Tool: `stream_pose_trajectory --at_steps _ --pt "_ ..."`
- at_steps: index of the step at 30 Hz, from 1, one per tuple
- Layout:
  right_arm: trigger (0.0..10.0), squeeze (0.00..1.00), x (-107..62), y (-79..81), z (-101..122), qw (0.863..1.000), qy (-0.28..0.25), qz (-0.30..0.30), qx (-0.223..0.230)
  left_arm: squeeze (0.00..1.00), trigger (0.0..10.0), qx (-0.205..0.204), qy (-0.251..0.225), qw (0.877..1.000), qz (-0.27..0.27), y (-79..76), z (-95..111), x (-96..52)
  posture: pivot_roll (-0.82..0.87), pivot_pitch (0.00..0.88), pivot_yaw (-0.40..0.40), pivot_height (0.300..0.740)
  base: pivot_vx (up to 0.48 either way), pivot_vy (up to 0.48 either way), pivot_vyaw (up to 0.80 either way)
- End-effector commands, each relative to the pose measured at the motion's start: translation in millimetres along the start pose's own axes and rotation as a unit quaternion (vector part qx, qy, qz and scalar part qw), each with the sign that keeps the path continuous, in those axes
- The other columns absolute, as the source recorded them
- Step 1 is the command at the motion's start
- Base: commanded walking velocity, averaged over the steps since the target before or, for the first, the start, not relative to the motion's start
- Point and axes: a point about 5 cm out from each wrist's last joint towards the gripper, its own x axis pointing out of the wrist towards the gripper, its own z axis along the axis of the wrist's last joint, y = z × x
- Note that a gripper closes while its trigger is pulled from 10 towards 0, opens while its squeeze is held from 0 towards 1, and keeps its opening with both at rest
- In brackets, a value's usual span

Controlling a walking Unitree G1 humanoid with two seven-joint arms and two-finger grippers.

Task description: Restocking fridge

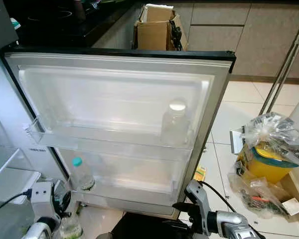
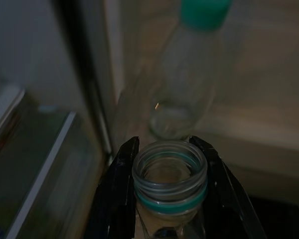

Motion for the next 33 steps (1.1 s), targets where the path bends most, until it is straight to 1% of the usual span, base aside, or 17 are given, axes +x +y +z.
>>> stream_pose_trajectory --at_steps 1,3,4,5,7,8,10,13,14,16,18,19,20,21,25,28,33 --pt "10.0 0.00 -0.3 -0.5 3.4 1.000 -0.002 0.005 -0.003 0.00 10.0 0.014 -0.036 0.999 -0.023 5.8 15.9 2.2 -0.05 0.019 -0.015 0.590 0.000 0.000 0.00" --pt "10.0 0.00 -0.8 -0.8 3.7 1.000 0.000 0.006 -0.004 0.00 10.0 0.023 -0.068 0.995 -0.065 1.5 28.9 7.1 -0.04 0.022 -0.019 0.590 0.000 0.000 0.00" --pt "10.0 0.00 -1.1 -0.9 3.8 1.000 0.000 0.006 -0.004 0.00 10.0 0.026 -0.076 0.994 -0.076 0.0 32.4 8.4 -0.04 0.022 -0.019 0.590 0.000 0.000 0.00" --pt "10.0 0.00 -1.5 -1.2 3.8 1.000 0.001 0.007 -0.004 0.00 10.0 0.040 -0.085 0.991 -0.093 -3.6 37.2 10.7 -0.04 0.025 -0.023 0.590 0.000 0.000 0.00" --pt "10.0 0.00 -2.0 -1.6 4.0 1.000 0.002 0.008 -0.005 0.00 10.0 0.052 -0.109 0.984 -0.128 -11.2 46.8 14.8 -0.04 0.026 -0.024 0.590 0.000 0.000 0.00" --pt "10.0 0.00 -2.0 -1.6 4.0 1.000 0.002 0.008 -0.005 0.00 10.0 0.052 -0.109 0.984 -0.128 -11.2 46.8 14.8 -0.04 0.026 -0.024 0.590 0.000 0.000 0.00" --pt "10.0 0.00 -2.1 -2.1 5.0 1.000 0.003 0.008 -0.006 0.00 10.0 0.056 -0.140 0.976 -0.158 -19.5 59.0 19.7 -0.04 0.028 -0.026 0.590 0.000 0.000 0.00" --pt "10.0 0.00 -2.1 -2.4 5.9 1.000 0.003 0.009 -0.007 0.00 10.0 0.059 -0.154 0.972 -0.169 -23.3 64.7 22.0 -0.04 0.030 -0.029 0.590 0.000 0.000 0.00" --pt "10.0 0.00 -1.7 -2.6 7.0 1.000 0.002 0.009 -0.008 0.00 10.0 0.063 -0.170 0.968 -0.174 -27.9 71.9 25.9 -0.04 0.031 -0.031 0.590 0.000 0.000 0.00" --pt "10.0 0.00 -1.3 -2.7 7.8 1.000 0.002 0.009 -0.009 0.00 10.0 0.066 -0.180 0.966 -0.175 -30.9 76.9 28.7 -0.04 0.031 -0.031 0.590 0.000 0.000 0.00" --pt "10.0 0.00 -0.5 -2.7 9.2 1.000 0.000 0.009 -0.011 0.00 10.0 0.069 -0.201 0.963 -0.168 -36.0 86.3 34.8 -0.04 0.033 -0.031 0.590 0.000 0.000 0.00" --pt "10.0 0.00 -0.5 -2.7 9.2 1.000 0.000 0.009 -0.011 0.00 10.0 0.069 -0.201 0.963 -0.168 -36.0 86.3 34.8 -0.04 0.033 -0.031 0.590 0.000 0.000 0.00" --pt "10.0 0.00 -0.1 -2.7 9.9 1.000 -0.002 0.009 -0.011 0.00 10.0 0.074 -0.205 0.963 -0.159 -38.5 89.5 38.3 -0.05 0.037 -0.031 0.590 0.000 0.000 0.00" --pt "10.0 0.00 0.7 -2.1 10.6 1.000 -0.004 0.008 -0.012 0.00 10.0 0.085 -0.211 0.965 -0.130 -41.4 94.2 43.8 -0.05 0.041 -0.031 0.590 0.000 0.000 0.00" --pt "10.0 0.00 0.9 -1.8 10.4 1.000 -0.005 0.008 -0.012 0.00 10.0 0.094 -0.211 0.967 -0.111 -43.7 94.6 46.7 -0.05 0.045 -0.030 0.590 0.000 0.000 0.00" --pt "10.0 0.00 0.4 -1.3 9.4 1.000 -0.006 0.006 -0.011 0.00 10.0 0.101 -0.208 0.966 -0.113 -48.6 91.8 47.5 -0.06 0.052 -0.028 0.590 0.000 0.000 0.00" --pt "10.0 0.00 -1.3 -0.9 7.4 1.000 -0.006 0.005 -0.008 0.00 10.0 0.110 -0.198 0.968 -0.109 -50.9 85.0 46.0 -0.06 0.062 -0.027 0.590 0.000 0.000 0.00"
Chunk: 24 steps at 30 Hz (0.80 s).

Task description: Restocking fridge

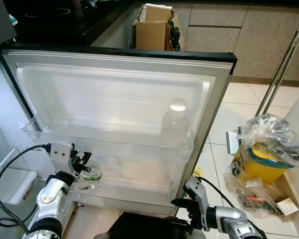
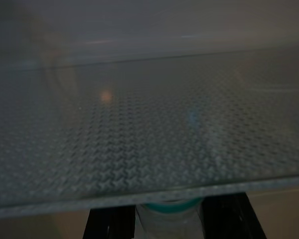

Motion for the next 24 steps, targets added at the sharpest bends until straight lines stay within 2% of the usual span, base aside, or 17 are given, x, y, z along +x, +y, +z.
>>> stream_pose_trajectory --at_steps 1,15,18,20,24 --pt "10.0 0.00 -2.3 0.3 -1.6 1.000 -0.001 -0.005 0.002 0.00 10.0 0.003 0.020 1.000 -0.004 -8.0 -10.8 -7.6 -0.06 0.062 -0.027 0.590 0.000 0.000 0.00" --pt "10.0 0.00 -4.6 2.6 -2.8 1.000 -0.003 -0.001 0.003 0.00 10.0 0.007 0.063 0.998 0.005 -26.2 -30.6 -16.9 -0.07 0.086 -0.034 0.590 0.000 0.000 0.00" --pt "10.0 0.00 -5.0 2.9 -2.5 1.000 -0.004 -0.001 0.002 0.00 10.0 -0.007 0.055 0.998 0.002 -30.1 -29.9 -13.9 -0.07 0.091 -0.034 0.590 0.000 0.000 0.00" --pt "10.0 0.00 -5.4 3.4 -2.4 1.000 -0.004 0.000 0.002 0.00 10.0 -0.020 0.026 0.999 0.001 -33.6 -25.1 -10.9 -0.07 0.095 -0.035 0.590 0.000 0.000 0.00" --pt "10.0 0.00 -6.2 4.9 -3.1 1.000 -0.005 0.001 0.003 0.00 10.0 -0.038 0.010 0.999 0.002 -37.9 -21.2 -3.6 -0.08 0.106 -0.035 0.590 0.000 0.000 0.00"
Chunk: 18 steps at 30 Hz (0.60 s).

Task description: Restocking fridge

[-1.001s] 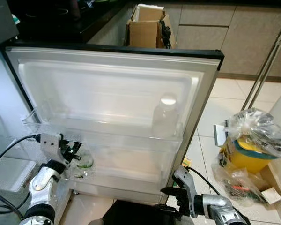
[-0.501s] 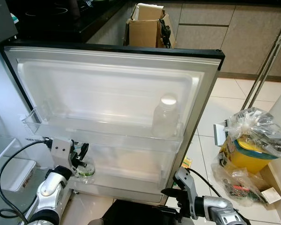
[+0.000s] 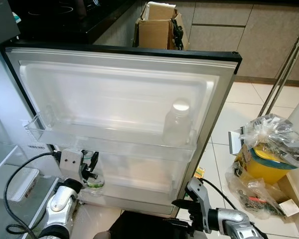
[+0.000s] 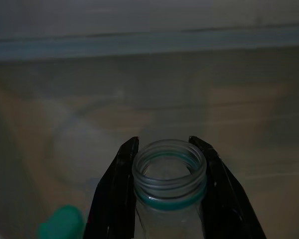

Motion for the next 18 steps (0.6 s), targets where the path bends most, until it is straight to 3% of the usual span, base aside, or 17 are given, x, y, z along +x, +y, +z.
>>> stream_pose_trajectory --at_steps 1,7,18 --pt "10.0 0.00 -1.9 1.1 -1.8 1.000 -0.002 0.001 0.005 0.00 10.0 -0.020 0.013 1.000 0.000 -5.9 -7.0 -2.5 -0.08 0.106 -0.035 0.590 0.000 0.000 0.00" --pt "10.0 0.00 -3.5 4.9 -4.2 1.000 -0.004 0.004 0.008 0.00 10.0 -0.008 0.013 1.000 -0.011 -12.8 -5.5 3.6 -0.09 0.129 -0.030 0.590 0.000 0.000 0.00" --pt "10.0 0.00 -5.4 12.3 -7.4 1.000 -0.008 0.009 0.014 0.00 10.0 0.027 -0.022 0.999 0.012 -3.0 12.0 18.6 -0.10 0.159 -0.027 0.590 0.000 0.000 0.00"
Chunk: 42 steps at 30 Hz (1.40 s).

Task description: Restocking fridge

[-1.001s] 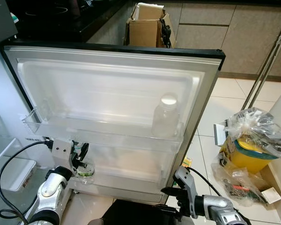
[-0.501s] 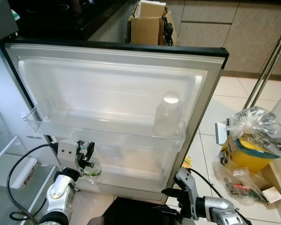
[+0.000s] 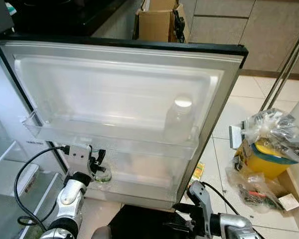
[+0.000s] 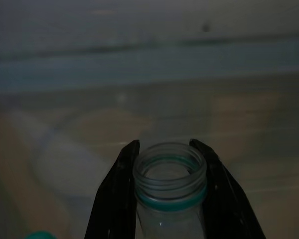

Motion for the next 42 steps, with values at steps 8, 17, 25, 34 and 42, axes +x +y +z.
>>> stream_pose_trajectory --at_steps 8,17,25,34,42 --pt "10.0 0.00 -3.2 8.1 -4.1 1.000 -0.002 0.007 0.009 0.00 10.0 0.011 -0.024 1.000 0.001 4.7 12.8 14.0 -0.11 0.180 -0.026 0.590 0.000 0.000 0.00" --pt "10.0 0.00 -6.6 12.9 -6.5 1.000 -0.001 0.006 0.016 0.00 10.0 0.016 -0.018 1.000 -0.005 3.0 8.4 8.3 -0.11 0.198 -0.029 0.590 0.000 0.000 0.00" --pt "10.0 0.00 -8.8 17.0 -6.1 1.000 -0.003 0.009 0.020 0.00 10.0 0.020 0.016 1.000 -0.014 -8.5 -7.4 -6.0 -0.12 0.217 -0.037 0.590 0.000 0.000 0.00" --pt "10.0 0.00 -11.9 19.1 -3.8 1.000 -0.004 0.011 0.021 0.00 10.0 0.030 0.037 0.999 -0.010 -8.2 -13.4 -10.6 -0.13 0.230 -0.043 0.590 0.000 0.000 0.00" --pt "10.0 0.00 -15.8 22.1 -5.6 1.000 -0.002 0.010 0.026 0.00 10.0 0.059 0.066 0.996 -0.019 -11.7 -21.4 -17.1 -0.14 0.243 -0.044 0.590 0.000 0.000 0.00"
